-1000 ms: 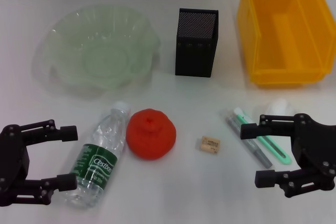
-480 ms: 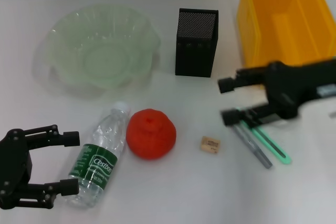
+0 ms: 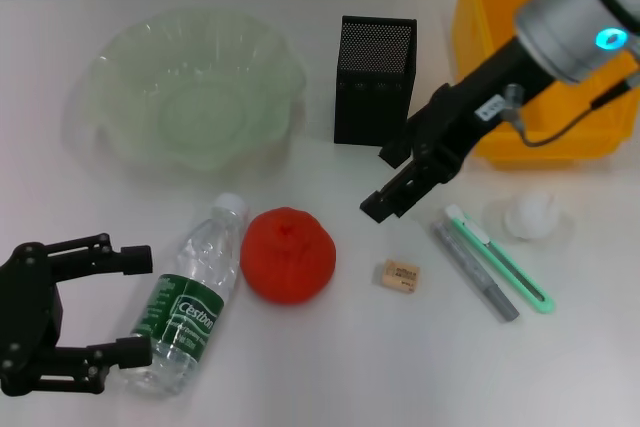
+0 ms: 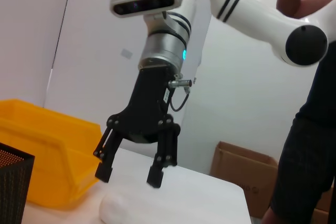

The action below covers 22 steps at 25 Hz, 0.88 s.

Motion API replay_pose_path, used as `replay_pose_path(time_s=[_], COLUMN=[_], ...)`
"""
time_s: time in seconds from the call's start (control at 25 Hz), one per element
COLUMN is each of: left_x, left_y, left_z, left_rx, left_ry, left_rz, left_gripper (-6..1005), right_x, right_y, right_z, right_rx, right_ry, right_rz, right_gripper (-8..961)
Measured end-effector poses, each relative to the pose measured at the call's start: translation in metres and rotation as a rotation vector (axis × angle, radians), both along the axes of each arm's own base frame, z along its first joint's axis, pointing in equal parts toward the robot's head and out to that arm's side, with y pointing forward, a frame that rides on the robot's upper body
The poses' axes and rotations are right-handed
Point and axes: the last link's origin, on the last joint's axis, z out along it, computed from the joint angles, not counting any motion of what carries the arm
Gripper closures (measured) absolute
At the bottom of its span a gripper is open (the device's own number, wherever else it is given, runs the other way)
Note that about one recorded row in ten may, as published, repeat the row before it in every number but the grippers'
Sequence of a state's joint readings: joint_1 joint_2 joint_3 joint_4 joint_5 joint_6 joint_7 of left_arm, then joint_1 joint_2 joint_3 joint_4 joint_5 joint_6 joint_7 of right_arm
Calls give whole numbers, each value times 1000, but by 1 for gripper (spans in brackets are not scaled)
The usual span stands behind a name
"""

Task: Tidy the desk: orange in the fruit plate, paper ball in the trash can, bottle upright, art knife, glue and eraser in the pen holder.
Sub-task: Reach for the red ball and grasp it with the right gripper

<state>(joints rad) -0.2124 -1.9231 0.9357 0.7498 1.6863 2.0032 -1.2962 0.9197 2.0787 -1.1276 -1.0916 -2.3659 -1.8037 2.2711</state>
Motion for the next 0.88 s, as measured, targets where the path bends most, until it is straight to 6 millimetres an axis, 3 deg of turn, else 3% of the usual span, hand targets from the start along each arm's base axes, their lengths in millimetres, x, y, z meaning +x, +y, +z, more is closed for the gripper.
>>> replay_pose_path(time_s=[0.36,0.68,0.88], left_x=[4,4,4], left_y=[3,4,4], left_z=[-2,-4,-5], left_rx=[1,8,15], left_ry=[-6,-7,-6], left_rz=[-16,-23,-27], left_gripper=[159,161,162], right_x=[-38,-39,-33], right_y=[-3,-5,-4], right_z=[-43,-90,-108], right_rx=[-5,-29,-14], right_ry=[-202,-249,-236], right_rz=[69,105,117], right_gripper=[228,249,262])
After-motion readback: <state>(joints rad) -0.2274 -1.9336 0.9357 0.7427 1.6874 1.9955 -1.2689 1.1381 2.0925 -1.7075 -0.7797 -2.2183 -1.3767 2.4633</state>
